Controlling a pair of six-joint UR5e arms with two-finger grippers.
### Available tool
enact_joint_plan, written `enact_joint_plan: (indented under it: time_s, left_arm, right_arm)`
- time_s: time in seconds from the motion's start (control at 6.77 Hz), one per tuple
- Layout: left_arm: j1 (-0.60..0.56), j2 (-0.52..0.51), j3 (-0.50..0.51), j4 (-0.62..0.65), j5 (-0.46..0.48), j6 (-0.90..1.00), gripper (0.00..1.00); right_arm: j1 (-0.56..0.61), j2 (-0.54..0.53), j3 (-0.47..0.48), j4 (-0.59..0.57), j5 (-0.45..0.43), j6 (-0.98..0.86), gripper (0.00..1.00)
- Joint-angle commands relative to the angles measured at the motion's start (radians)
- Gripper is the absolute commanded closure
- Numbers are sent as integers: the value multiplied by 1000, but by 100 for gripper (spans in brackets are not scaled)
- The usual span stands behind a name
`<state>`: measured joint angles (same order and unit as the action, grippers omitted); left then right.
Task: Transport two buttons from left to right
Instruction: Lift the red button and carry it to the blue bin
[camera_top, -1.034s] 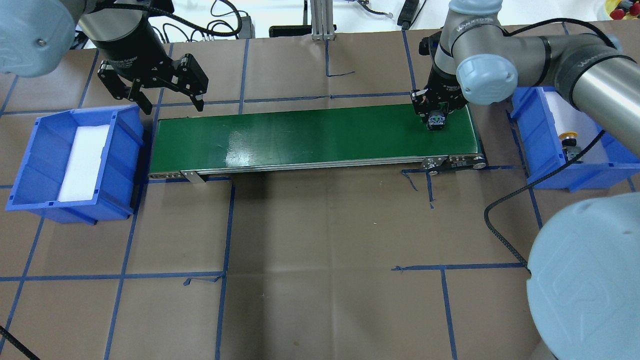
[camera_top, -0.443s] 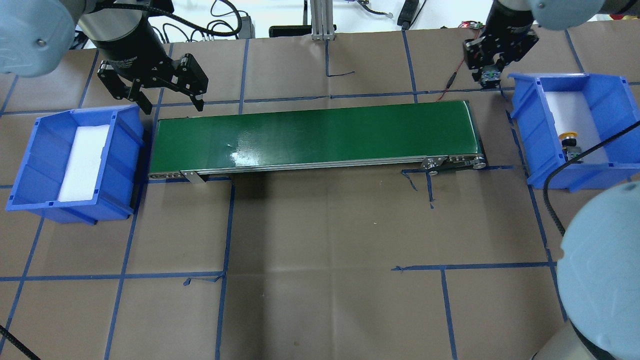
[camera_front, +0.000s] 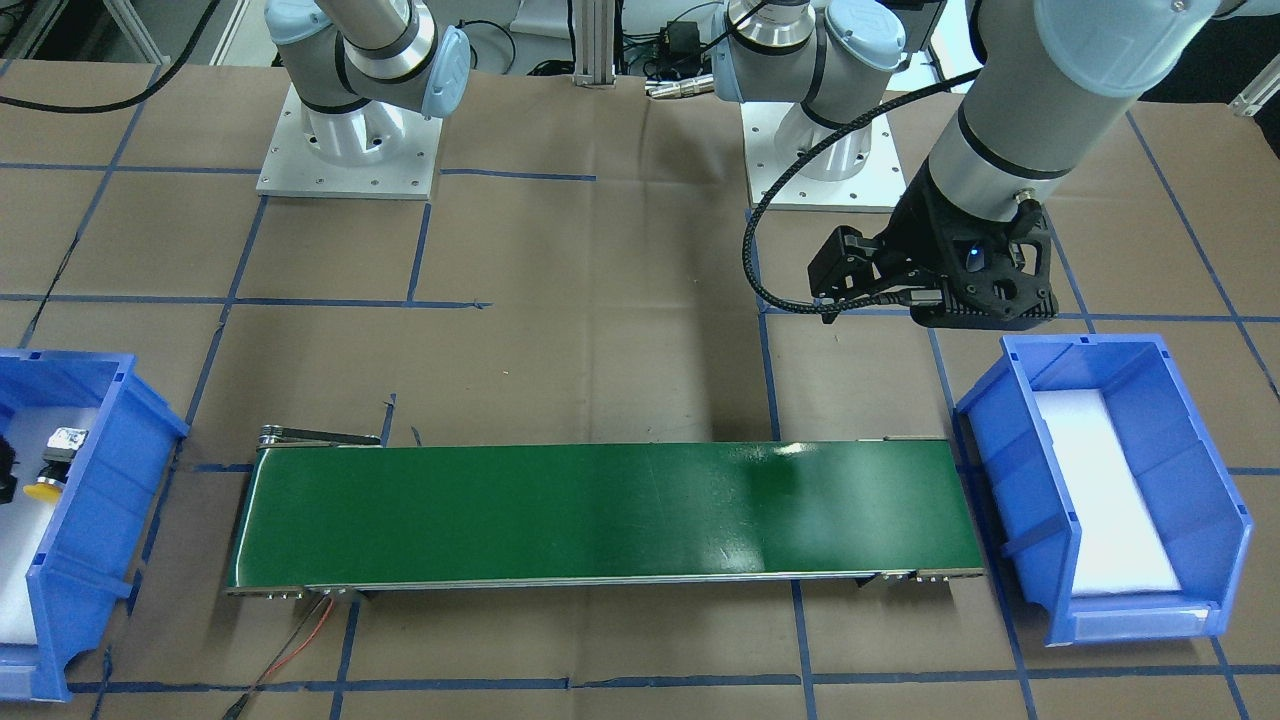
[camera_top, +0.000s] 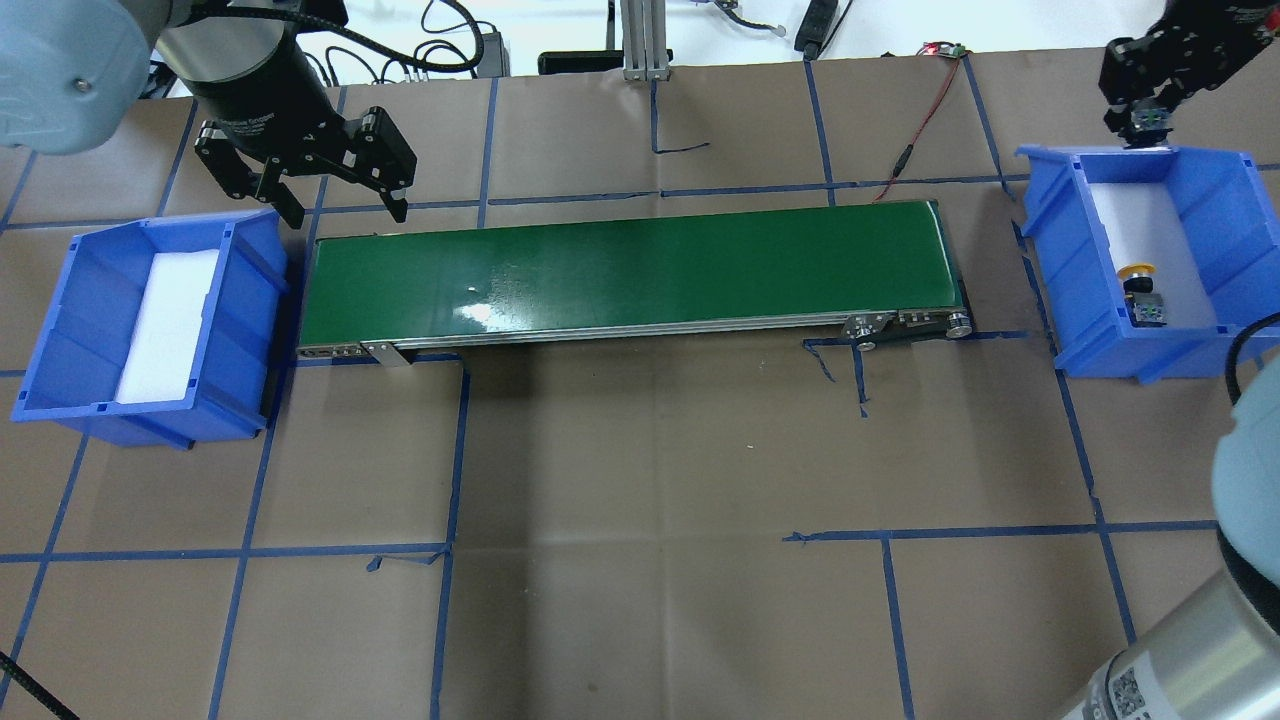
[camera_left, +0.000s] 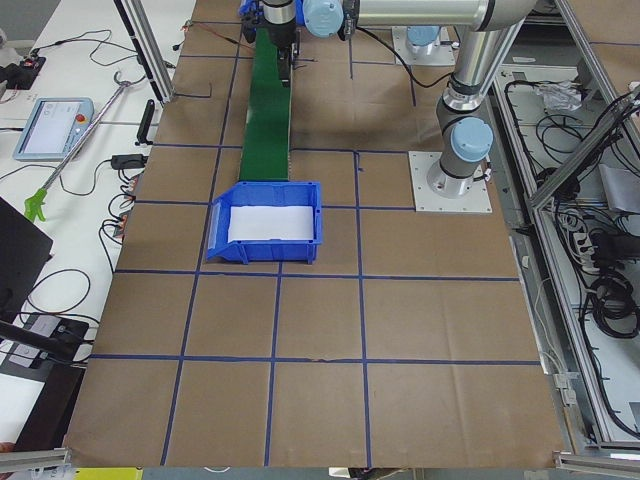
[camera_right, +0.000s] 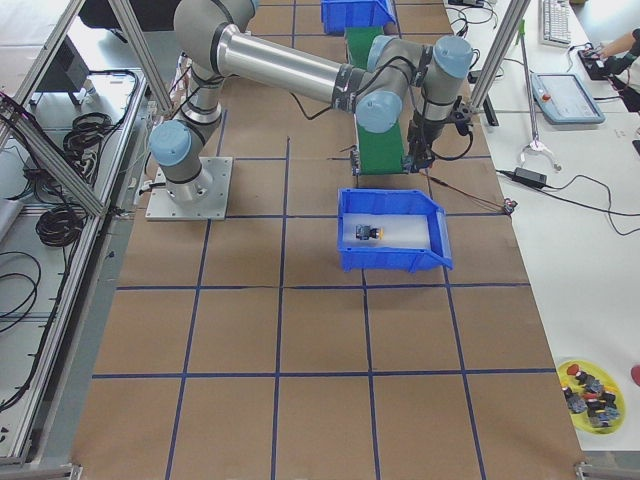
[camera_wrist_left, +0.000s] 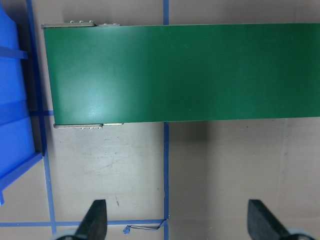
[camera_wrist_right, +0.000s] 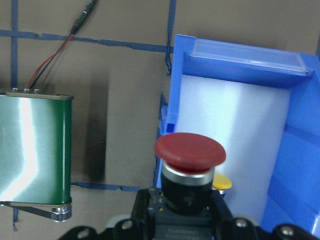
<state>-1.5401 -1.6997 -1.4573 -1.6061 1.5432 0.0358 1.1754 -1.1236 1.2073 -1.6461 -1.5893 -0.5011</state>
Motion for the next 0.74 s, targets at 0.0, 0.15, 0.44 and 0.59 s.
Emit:
enact_joint_plan:
  time_s: [0.0,0.15,0.44,0.59]
  left_arm:
    - [0,0,0,0,0,-1,0]
    - [0,0,2,0,0,-1,0]
    - [0,0,2,0,0,-2,0]
    - [0,0,2,0,0,-2,0]
  right_arm:
    - [-69,60,-3,-99,15,-100,94]
    - [-72,102,-2,-151,14,-138,94]
    - [-88,122,50,-155,3,-154,94]
    - [-97,136,87,-188,5,-152,94]
